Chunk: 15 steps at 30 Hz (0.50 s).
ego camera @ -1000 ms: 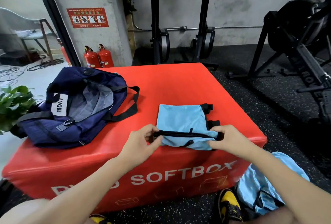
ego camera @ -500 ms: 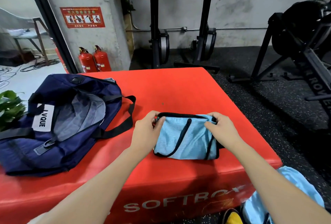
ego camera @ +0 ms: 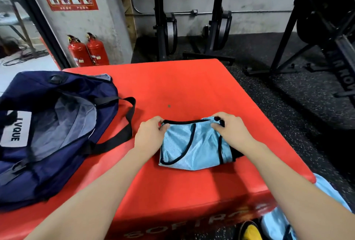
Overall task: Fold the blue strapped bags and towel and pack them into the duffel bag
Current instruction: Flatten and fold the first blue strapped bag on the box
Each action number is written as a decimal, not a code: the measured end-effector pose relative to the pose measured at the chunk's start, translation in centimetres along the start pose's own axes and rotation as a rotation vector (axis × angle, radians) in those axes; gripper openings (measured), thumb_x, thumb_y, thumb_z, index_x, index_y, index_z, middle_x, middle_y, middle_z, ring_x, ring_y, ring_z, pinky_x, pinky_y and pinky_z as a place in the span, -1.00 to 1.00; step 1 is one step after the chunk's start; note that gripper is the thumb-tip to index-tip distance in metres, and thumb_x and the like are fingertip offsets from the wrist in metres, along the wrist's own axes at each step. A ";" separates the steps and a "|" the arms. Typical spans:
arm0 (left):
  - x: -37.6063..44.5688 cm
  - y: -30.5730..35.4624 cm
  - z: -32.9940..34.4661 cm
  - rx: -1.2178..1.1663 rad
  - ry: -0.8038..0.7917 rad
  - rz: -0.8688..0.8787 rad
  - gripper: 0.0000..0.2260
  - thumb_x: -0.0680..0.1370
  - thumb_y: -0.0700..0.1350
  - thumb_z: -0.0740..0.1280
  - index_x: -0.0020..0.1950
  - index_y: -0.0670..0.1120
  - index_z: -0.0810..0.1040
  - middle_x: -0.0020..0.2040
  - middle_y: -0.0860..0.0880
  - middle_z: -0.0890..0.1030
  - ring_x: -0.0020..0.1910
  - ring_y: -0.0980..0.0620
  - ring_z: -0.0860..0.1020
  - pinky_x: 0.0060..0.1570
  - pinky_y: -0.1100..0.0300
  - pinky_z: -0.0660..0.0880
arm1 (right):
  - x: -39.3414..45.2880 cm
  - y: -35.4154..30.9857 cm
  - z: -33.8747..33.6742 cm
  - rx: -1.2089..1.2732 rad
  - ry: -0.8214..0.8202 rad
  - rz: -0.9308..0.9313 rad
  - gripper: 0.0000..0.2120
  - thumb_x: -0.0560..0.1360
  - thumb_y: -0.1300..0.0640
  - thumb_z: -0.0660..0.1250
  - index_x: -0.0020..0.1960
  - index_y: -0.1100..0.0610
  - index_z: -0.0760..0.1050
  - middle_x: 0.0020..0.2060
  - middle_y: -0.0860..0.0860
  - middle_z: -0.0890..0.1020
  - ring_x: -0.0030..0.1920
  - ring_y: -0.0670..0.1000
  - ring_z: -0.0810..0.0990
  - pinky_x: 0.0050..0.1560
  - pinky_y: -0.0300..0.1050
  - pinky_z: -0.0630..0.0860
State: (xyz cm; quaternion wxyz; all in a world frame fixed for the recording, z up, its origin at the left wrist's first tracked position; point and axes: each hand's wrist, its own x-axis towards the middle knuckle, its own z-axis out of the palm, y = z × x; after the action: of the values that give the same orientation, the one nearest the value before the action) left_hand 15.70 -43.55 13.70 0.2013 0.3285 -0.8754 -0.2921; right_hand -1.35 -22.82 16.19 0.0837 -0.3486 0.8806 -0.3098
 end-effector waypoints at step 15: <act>-6.7 5.3 3.9 0.061 -0.388 0.720 -0.63 0.63 -0.03 0.22 0.45 -0.03 0.44 0.49 -0.09 0.40 0.52 -0.04 0.27 0.51 -0.01 0.20 | -12.1 -2.9 1.3 -0.211 0.070 0.089 -0.59 0.45 -0.23 0.23 -0.35 0.09 0.38 -0.45 0.03 0.50 -0.26 0.21 0.57 -0.28 -0.04 0.39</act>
State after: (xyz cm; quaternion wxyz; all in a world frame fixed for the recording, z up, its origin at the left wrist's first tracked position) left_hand 15.86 -34.20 13.12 0.1120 -0.0543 -0.9644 -0.2335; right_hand 9.76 -17.05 16.11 0.0293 -0.3052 0.9252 -0.2234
